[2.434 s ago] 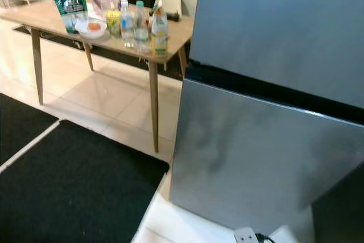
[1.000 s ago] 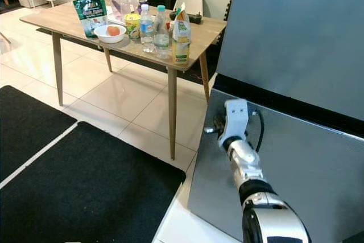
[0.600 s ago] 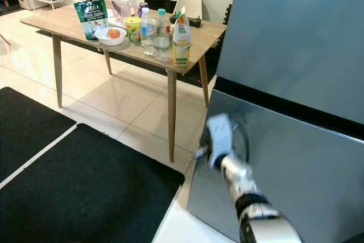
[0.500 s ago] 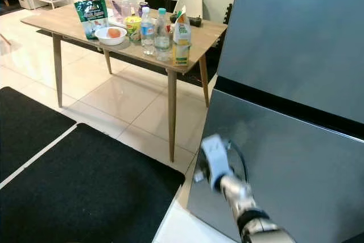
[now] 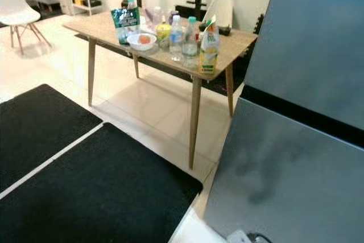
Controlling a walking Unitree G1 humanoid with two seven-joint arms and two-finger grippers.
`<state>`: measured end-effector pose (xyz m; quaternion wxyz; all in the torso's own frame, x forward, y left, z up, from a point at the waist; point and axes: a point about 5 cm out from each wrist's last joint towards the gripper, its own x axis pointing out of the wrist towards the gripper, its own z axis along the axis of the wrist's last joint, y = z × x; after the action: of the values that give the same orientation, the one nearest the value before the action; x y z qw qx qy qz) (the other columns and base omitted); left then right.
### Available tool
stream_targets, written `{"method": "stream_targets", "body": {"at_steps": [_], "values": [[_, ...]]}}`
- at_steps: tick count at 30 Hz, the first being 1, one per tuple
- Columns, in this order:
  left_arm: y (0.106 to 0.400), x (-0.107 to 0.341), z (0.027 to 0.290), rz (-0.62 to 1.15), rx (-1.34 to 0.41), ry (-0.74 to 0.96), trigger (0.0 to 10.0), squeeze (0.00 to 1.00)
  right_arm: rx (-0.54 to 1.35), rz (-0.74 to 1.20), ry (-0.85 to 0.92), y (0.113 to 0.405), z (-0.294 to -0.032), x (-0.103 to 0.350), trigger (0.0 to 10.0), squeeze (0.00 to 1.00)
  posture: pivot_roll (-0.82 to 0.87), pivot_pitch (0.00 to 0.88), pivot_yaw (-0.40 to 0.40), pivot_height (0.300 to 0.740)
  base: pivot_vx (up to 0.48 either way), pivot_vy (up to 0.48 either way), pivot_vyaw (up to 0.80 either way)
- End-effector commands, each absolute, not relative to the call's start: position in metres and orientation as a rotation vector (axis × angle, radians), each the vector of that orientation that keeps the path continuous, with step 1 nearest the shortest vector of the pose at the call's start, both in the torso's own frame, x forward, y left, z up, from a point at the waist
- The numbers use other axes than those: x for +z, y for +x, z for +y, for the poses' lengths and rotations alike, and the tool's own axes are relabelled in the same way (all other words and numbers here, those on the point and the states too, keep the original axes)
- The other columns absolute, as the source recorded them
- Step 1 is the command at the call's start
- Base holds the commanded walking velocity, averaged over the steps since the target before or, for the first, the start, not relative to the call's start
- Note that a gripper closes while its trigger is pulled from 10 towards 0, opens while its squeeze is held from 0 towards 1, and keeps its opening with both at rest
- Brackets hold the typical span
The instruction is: Restocking fridge
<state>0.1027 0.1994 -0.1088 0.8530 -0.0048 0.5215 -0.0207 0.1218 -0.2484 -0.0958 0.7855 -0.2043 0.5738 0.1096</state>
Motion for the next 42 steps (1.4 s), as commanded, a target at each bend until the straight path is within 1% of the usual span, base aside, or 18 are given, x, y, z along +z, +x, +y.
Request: {"method": "stream_targets", "body": {"at_steps": [1,5,13,20,42], "values": [[0.105,-0.109,0.197,1.101,-0.054,-0.009,10.0,0.0,0.213,1.254,-0.448,0.118,-0.253,-0.096,10.0,0.0,-0.06,0.028,-0.034,0.74,0.0,0.0,0.0],[0.104,-0.109,0.197,1.106,-0.049,-0.027,10.0,0.0,0.218,1.268,-0.446,0.113,-0.251,-0.098,10.0,0.0,-0.06,0.027,-0.033,0.74,0.0,0.0,0.0],[0.104,-0.109,0.197,1.113,-0.04,-0.04,10.0,0.0,0.22,1.243,-0.446,0.122,-0.246,-0.096,10.0,0.0,-0.06,0.026,-0.031,0.74,0.0,0.0,0.0],[0.101,-0.11,0.199,1.136,-0.025,-0.034,10.0,0.0,0.22,1.243,-0.446,0.123,-0.246,-0.096,10.0,0.0,-0.06,0.024,-0.032,0.74,0.0,0.0,0.0],[0.105,-0.11,0.194,1.138,-0.058,0.011,10.0,0.0,0.194,1.258,-0.449,0.121,-0.251,-0.096,10.0,0.0,-0.08,0.018,-0.035,0.74,-0.285,0.0,0.0]]}}
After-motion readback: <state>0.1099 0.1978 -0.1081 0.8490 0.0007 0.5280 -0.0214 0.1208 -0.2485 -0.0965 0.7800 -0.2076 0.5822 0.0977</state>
